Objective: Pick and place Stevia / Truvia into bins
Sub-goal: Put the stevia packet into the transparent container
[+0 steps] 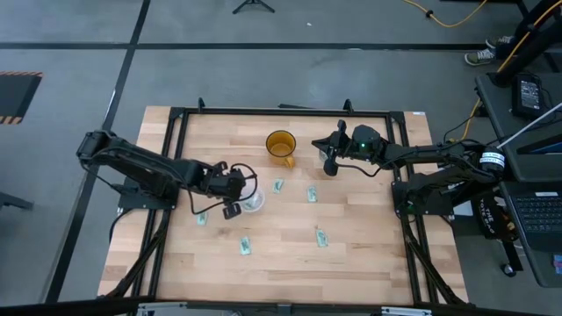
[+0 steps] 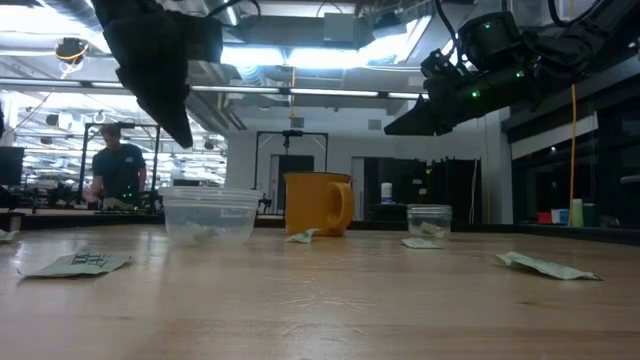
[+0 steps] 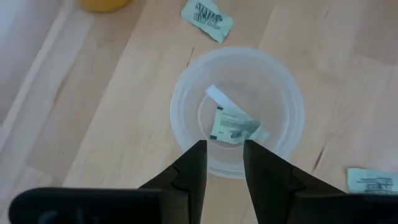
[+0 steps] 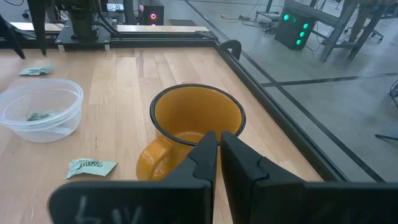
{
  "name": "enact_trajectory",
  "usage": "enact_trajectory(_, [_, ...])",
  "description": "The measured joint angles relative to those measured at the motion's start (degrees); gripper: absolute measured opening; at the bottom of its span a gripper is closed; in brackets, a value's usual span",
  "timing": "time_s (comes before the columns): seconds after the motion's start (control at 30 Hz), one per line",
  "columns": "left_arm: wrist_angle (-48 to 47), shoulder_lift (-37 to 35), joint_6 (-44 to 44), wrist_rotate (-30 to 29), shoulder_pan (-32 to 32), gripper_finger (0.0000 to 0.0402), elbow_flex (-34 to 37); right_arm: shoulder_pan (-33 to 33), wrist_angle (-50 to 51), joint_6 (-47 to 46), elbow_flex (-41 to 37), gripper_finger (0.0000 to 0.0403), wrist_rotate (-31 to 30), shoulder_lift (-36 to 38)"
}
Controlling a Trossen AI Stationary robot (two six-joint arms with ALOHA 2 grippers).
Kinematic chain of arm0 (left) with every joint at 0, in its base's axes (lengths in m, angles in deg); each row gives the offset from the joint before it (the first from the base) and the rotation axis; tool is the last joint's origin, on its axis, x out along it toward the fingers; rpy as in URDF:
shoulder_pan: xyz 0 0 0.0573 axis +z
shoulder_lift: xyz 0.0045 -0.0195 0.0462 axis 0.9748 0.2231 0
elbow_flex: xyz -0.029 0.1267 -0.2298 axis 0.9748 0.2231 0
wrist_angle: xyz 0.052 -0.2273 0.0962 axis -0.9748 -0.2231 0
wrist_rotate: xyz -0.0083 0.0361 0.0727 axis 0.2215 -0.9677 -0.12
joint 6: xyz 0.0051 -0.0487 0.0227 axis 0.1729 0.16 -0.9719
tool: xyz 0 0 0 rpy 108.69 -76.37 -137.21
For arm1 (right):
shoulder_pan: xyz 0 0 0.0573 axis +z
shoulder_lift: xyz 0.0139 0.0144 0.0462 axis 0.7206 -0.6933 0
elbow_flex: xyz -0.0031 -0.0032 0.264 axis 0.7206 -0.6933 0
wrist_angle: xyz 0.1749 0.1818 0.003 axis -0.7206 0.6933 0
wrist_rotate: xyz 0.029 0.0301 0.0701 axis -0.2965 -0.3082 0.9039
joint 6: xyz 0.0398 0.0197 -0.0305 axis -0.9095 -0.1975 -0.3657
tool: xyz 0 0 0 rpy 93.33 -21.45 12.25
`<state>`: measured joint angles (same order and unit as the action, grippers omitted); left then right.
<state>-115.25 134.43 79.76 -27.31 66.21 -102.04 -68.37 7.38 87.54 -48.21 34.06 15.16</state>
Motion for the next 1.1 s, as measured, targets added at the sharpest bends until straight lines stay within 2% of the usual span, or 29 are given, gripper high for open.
enact_trajectory(0.17, [-3.7,-2.6,4.2,-0.5,-0.5,0.01,0.0,0.0,0.0,0.0,0.0,0.0025,0.0,0.0])
enact_trajectory(0.4, [-11.7,-2.9,20.5,0.4,-4.2,0.01,0.0,0.0,0.0,0.0,0.0,0.0025,0.0,0.0])
enact_trajectory(0.67, [-13.6,-2.8,34.4,0.3,-10.5,0.01,0.0,0.0,0.0,-0.2,0.0,0.0026,0.3,0.0])
enact_trajectory(0.83, [-13.7,-2.1,38.3,-1.6,-13.7,0.01,0.0,1.1,-0.6,-0.1,0.0,0.0026,6.6,0.4])
enact_trajectory(0.97, [-13.8,-1.5,39.4,-3.1,-15.8,0.01,0.0,3.1,0.4,1.2,0.0,0.0025,7.3,3.7])
enact_trajectory(1.1, [-13.8,-1.2,39.3,-5.3,-17.3,0.01,0.0,5.9,6.4,2.5,0.0,0.0015,7.3,9.2])
